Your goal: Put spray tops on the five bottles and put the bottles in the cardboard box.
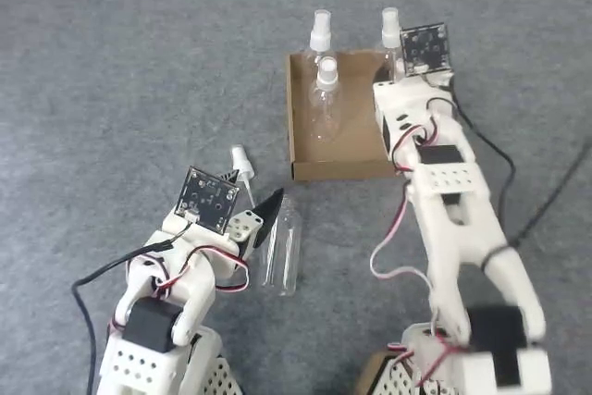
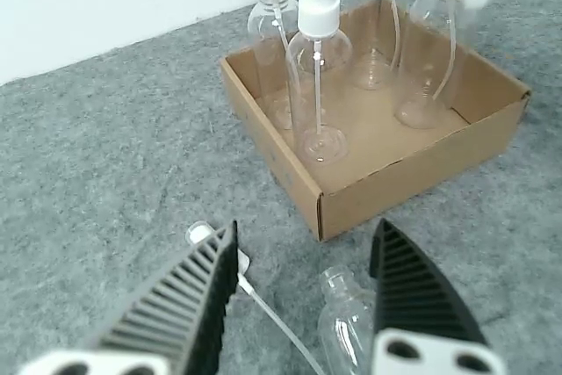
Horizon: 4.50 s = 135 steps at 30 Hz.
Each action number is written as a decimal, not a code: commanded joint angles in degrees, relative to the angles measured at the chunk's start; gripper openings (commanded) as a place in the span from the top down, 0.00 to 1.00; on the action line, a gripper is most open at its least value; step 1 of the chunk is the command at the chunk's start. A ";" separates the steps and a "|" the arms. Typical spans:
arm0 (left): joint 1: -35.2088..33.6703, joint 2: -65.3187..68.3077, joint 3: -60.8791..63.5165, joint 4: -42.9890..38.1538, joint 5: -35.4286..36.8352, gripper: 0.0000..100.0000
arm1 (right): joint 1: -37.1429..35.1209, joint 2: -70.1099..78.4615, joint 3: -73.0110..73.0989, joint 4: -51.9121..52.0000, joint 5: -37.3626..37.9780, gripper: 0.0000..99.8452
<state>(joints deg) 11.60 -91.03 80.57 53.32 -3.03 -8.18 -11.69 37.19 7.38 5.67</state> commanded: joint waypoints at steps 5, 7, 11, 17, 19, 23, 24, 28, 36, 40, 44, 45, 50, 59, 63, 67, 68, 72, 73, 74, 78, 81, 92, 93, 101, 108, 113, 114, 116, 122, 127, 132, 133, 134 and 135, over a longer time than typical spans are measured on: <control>-5.63 -1.05 -0.13 -4.84 -0.35 0.78 | -1.36 -24.48 -3.87 19.74 -0.62 0.71; -5.98 -1.05 -0.13 -4.92 -0.09 0.78 | -3.47 -27.82 -3.78 26.42 -0.62 0.71; -5.98 -0.97 -0.31 -4.92 -0.26 0.78 | -12.70 -30.46 -3.69 41.80 -0.88 0.71; -13.36 -0.62 -1.54 -4.22 -0.35 0.78 | -30.90 -30.46 -1.85 55.78 -14.68 0.71; -20.84 -0.53 -1.63 -4.22 -0.53 0.78 | -35.38 -30.46 -0.44 56.48 -20.40 0.71; -34.02 -0.53 -1.19 -4.66 -8.09 0.78 | -42.42 -30.37 2.29 56.40 -25.58 0.71; -36.57 -0.53 -1.19 -5.01 -9.58 0.78 | -43.74 -30.29 2.55 56.40 -25.58 0.71; -43.78 -0.53 -1.10 -8.44 -11.34 0.78 | -47.16 -25.71 2.64 53.14 -25.58 0.71; -47.12 -0.53 -0.92 -9.41 -15.21 0.78 | -46.73 -7.16 1.76 45.05 -30.86 0.71; -47.03 -0.53 -0.13 -9.58 -15.21 0.78 | -46.02 -3.56 1.14 44.70 -35.60 0.71; -46.68 -0.53 -0.13 -9.49 -15.12 0.78 | -46.02 -0.92 1.32 45.14 -38.51 0.71; -46.59 -0.53 -0.13 -9.41 -15.03 0.78 | -46.02 -0.40 1.41 45.14 -38.86 0.72; -45.80 -0.44 -0.40 -7.91 -15.21 0.78 | -46.02 0.57 1.32 44.97 -38.77 0.96; -43.78 2.73 -2.68 -4.84 -12.57 0.78 | -39.43 -11.82 0.97 52.26 -28.57 0.99; -36.66 14.68 -14.20 6.77 -11.08 0.78 | -32.57 -23.60 0.97 57.98 -15.91 0.99; -29.36 32.00 -29.14 16.18 -8.18 0.78 | -28.97 -33.71 -0.97 71.69 -10.99 0.99; -27.69 36.57 -32.31 16.88 -6.77 0.78 | -27.82 -35.82 -2.02 75.21 -10.11 0.99; -22.42 52.75 -41.80 16.97 -1.14 0.78 | -20.09 -41.98 -8.00 85.23 -3.69 0.99; -21.10 56.35 -43.74 16.97 0.18 0.78 | -17.27 -42.51 -9.05 86.99 -0.97 0.99; -19.87 59.87 -45.58 16.88 1.41 0.78 | -13.85 -42.59 -10.20 89.01 2.37 0.99; -16.88 71.47 -49.63 10.81 7.47 0.77 | 1.54 -39.96 -11.16 92.26 16.00 0.99; -15.12 78.68 -51.38 5.45 10.73 0.78 | 14.20 -35.82 -11.25 91.21 24.18 0.99; -11.60 101.27 -65.63 1.49 16.97 0.78 | 36.97 -12.00 -7.21 61.49 29.63 0.99; -11.60 102.95 -66.42 1.49 17.14 0.78 | 37.32 -10.24 -6.59 58.95 29.63 0.99; -11.60 112.79 -71.08 1.32 16.79 0.84 | 37.41 -0.66 -5.89 51.21 29.36 0.99; -11.52 112.26 -71.52 2.46 13.98 0.98 | 37.58 2.51 -5.89 51.21 29.63 0.99; -11.78 109.10 -71.34 8.00 10.37 0.99 | 38.29 4.44 -5.89 51.21 29.63 0.99; -11.87 108.13 -71.34 9.58 9.93 0.99 | 38.29 4.88 -5.89 51.12 29.63 0.99; -11.60 105.49 -71.08 13.27 8.18 0.99 | 38.73 5.76 -5.89 49.98 29.63 0.99; -10.02 87.38 -58.42 15.03 6.07 0.99 | 41.36 8.22 -5.89 43.56 29.80 0.99; -8.53 69.45 -44.62 12.04 5.01 0.99 | 40.92 9.89 -6.07 43.65 37.36 0.97; -8.70 60.48 -38.46 11.08 4.92 0.99 | 40.84 10.33 -6.07 43.65 37.36 0.80; -8.79 59.78 -37.67 10.20 4.92 0.99 | 40.75 10.24 -6.15 43.65 37.54 0.76; -8.79 59.43 -36.97 9.23 4.92 0.99 | 40.57 10.24 -6.33 43.65 37.63 0.73; -8.79 59.34 -36.44 8.70 4.92 0.99 | 40.40 10.24 -6.86 43.65 37.63 0.71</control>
<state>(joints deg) 2.64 -28.00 43.74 64.57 2.33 32.44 -1.41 31.91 51.96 42.51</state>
